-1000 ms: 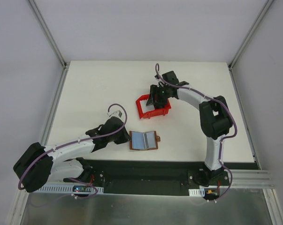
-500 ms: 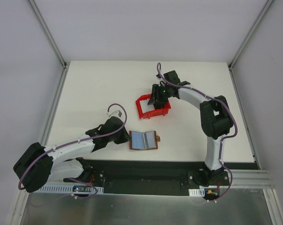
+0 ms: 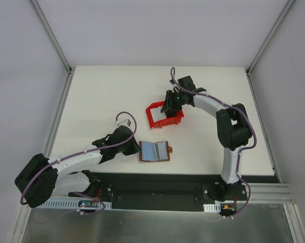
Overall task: Put the credit cards into the card holder
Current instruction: Pick up the credit card from the storage box.
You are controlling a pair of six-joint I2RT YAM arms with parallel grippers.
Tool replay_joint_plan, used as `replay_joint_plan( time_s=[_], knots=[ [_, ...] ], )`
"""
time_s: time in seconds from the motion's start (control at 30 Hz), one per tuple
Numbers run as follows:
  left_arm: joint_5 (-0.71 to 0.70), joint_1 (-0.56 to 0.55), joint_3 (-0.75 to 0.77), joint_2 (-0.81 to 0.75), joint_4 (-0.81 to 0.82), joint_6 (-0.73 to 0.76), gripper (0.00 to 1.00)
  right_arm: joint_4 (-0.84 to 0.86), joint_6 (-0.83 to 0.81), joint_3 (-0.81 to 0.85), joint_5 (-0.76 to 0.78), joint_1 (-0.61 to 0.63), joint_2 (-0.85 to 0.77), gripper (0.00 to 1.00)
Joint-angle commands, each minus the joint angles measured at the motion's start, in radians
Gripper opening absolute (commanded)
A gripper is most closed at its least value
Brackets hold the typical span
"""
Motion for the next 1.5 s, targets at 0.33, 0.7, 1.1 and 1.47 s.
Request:
replay_joint_plan(
  time_s=[0.33,0.7,1.1,1.47],
  knots=[
    [0.006,0.013,0.036,0.008,0.001,0.017,0.00,0.031,0.014,-0.009,-0.030,-0.020,-0.084,0.22],
    [0.004,0.013,0.036,0.006,0.001,0.020,0.00,0.016,0.010,0.026,0.011,-0.021,-0.053,0.53],
    [0.004,0.016,0.034,0.006,0.001,0.022,0.00,-0.083,-0.019,0.144,-0.010,0.006,0.077,0.59],
    [0.030,0.021,0.031,0.006,0.001,0.020,0.00,-0.078,-0.017,0.136,-0.081,0.012,0.067,0.53]
  ],
)
